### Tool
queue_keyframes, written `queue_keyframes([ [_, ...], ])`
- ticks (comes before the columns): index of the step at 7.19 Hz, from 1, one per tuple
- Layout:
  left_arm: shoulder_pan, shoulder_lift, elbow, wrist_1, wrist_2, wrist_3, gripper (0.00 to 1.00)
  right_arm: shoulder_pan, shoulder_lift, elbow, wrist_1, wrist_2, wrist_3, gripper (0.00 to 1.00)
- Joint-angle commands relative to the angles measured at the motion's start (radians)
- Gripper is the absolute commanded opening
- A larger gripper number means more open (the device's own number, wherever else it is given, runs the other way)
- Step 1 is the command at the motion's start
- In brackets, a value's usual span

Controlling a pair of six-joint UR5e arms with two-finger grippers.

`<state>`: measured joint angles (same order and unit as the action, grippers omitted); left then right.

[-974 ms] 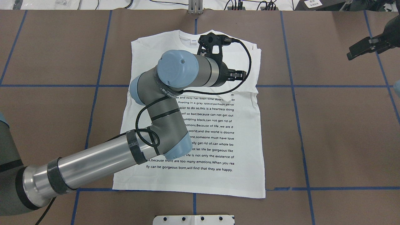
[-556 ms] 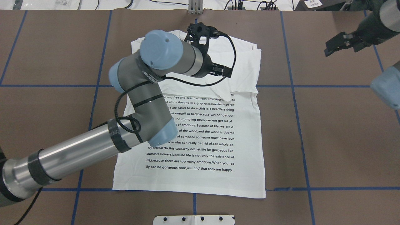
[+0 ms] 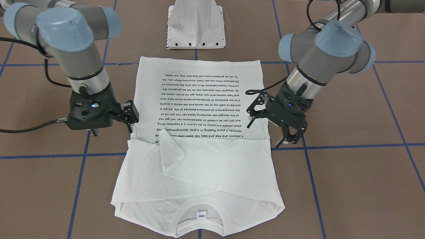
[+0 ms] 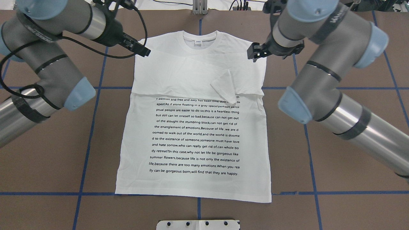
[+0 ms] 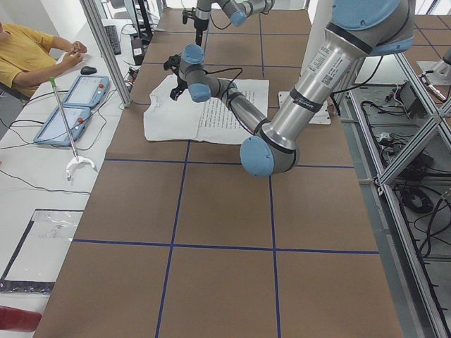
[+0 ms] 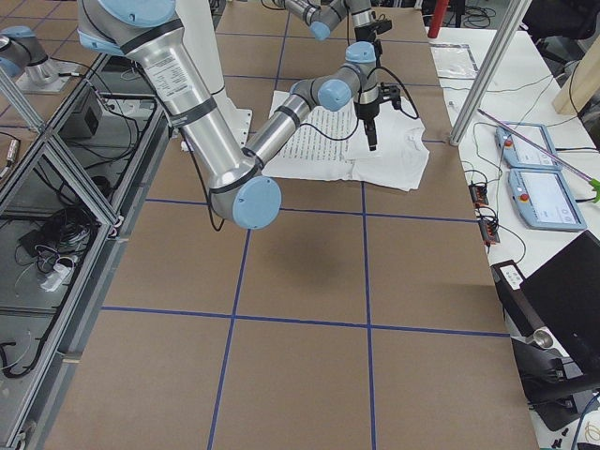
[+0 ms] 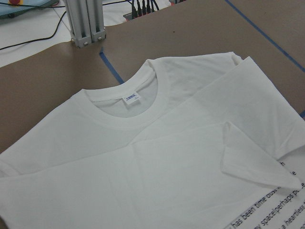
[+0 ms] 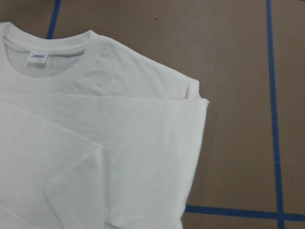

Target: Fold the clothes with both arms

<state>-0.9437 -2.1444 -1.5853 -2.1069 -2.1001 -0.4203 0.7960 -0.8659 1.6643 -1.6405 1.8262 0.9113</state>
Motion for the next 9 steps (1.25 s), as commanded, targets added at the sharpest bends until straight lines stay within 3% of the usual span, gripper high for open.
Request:
queue_keyframes([
  [1,-0.121,0.107,-0.005,-0.01,-0.095,0.217,1.0,-0.122,0.222,-0.266,-0.001,-0.144,0.084,0.91],
  [3,-0.124,0.113,-0.005,-0.012,-0.093,0.212,1.0,-0.179,0.298,-0.403,0.004,-0.212,0.11,0.78],
  [5,-0.124,0.127,-0.007,-0.013,-0.092,0.207,1.0,-0.201,0.337,-0.587,0.187,-0.278,0.103,0.73],
  [9,-0.122,0.132,-0.009,-0.018,-0.09,0.201,1.0,-0.23,0.324,-0.609,0.203,-0.321,0.097,0.62],
])
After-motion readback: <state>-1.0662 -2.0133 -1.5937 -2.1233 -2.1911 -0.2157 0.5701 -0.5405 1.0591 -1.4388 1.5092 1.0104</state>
